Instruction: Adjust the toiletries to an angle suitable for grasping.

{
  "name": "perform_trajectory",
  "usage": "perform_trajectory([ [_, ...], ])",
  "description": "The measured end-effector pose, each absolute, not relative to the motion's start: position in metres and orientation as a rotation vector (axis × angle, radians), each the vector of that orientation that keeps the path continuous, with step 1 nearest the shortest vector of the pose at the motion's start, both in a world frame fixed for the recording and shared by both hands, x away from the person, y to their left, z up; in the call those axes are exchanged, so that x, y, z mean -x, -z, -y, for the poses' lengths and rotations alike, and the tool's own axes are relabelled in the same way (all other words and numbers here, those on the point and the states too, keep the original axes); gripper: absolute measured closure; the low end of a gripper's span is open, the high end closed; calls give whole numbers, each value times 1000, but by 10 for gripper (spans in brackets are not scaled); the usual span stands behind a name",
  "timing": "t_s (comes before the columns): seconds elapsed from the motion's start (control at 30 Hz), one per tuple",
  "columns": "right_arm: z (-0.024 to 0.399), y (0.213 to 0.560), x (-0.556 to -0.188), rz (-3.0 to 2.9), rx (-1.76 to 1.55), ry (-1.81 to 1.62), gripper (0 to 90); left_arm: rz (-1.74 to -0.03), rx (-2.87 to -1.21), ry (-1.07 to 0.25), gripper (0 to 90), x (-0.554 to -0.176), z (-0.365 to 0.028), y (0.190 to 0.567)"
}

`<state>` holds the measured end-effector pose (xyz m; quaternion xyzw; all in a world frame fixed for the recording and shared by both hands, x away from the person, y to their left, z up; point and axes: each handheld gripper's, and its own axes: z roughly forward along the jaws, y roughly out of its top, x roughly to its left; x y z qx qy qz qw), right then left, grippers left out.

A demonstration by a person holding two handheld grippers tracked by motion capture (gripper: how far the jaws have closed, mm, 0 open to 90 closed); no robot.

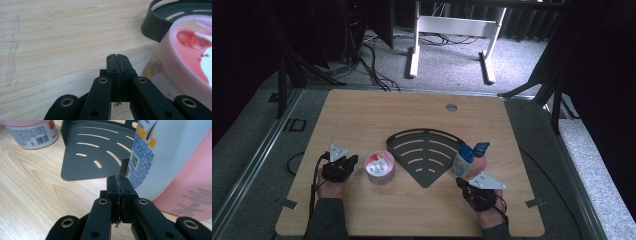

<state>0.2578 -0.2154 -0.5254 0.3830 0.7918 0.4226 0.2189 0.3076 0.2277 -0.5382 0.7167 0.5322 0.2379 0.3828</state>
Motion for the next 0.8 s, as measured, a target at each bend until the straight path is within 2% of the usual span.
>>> perform_trajectory([
  [0.17, 216, 529, -259, -2200, -1068, -1165, 834, -1324, -1823, -596, 896, -308, -225, 538],
  [0.27, 217, 530, -260, -2207, -1073, -1163, 757, -1311, -1817, -594, 895, -308, -223, 539],
  [0.4, 218, 532, -262, -2216, -1084, -1168, 698, -1299, -1810, -593, 894, -307, -222, 538],
  [0.8, 216, 536, -264, -2248, -1073, -1164, 649, -1263, -1809, -559, 885, -310, -221, 541],
])
